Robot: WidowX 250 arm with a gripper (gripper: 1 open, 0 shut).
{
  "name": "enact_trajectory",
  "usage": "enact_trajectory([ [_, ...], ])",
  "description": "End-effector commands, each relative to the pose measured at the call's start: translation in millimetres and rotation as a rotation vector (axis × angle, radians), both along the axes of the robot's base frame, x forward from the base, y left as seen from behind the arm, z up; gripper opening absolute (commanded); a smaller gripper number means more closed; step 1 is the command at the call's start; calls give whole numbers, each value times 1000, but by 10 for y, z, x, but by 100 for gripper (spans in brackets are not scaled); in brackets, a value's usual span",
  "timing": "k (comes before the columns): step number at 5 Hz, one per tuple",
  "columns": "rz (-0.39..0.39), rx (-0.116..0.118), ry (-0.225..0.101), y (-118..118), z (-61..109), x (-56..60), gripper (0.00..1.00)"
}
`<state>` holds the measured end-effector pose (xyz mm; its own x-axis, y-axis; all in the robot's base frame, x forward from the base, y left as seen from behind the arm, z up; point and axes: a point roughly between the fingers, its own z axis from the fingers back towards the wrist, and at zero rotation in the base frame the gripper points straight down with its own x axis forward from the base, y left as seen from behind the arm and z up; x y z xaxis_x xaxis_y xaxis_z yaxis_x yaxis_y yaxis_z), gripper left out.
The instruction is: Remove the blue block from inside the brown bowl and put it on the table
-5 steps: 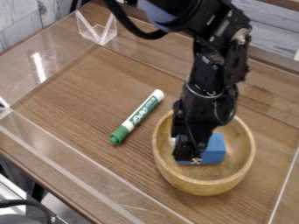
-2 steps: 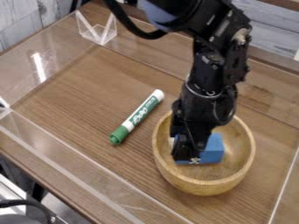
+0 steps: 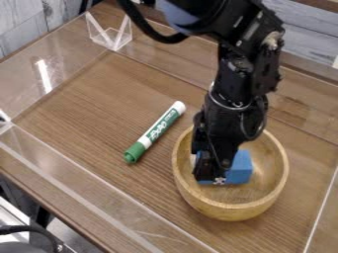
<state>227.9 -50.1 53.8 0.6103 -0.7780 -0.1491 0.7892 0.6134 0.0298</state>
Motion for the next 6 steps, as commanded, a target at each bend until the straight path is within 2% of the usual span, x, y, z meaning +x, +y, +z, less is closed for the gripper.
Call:
enact_trajectory([
  [1, 3, -18, -88, -27, 209, 152, 0],
  [6, 13, -2, -107, 19, 377, 155, 0],
])
